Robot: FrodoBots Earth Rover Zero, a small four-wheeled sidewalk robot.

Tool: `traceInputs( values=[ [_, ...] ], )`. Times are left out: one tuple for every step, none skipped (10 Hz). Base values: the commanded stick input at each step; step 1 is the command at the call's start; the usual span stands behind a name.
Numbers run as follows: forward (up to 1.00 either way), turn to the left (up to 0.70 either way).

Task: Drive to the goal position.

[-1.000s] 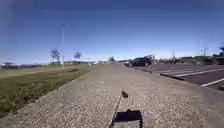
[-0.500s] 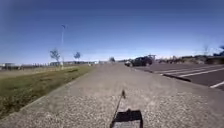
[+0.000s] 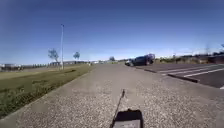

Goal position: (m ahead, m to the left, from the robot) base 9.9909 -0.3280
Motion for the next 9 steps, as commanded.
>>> traceInputs(
  values=[
    [0.70, 0.00],
    [0.70, 0.00],
    [0.70, 0.00],
    [0.70, 0.00],
    [0.70, 0.00],
    [0.70, 0.00],
    [0.70, 0.00],
    [0.70, 0.00],
    [0.70, 0.00]
  ],
)
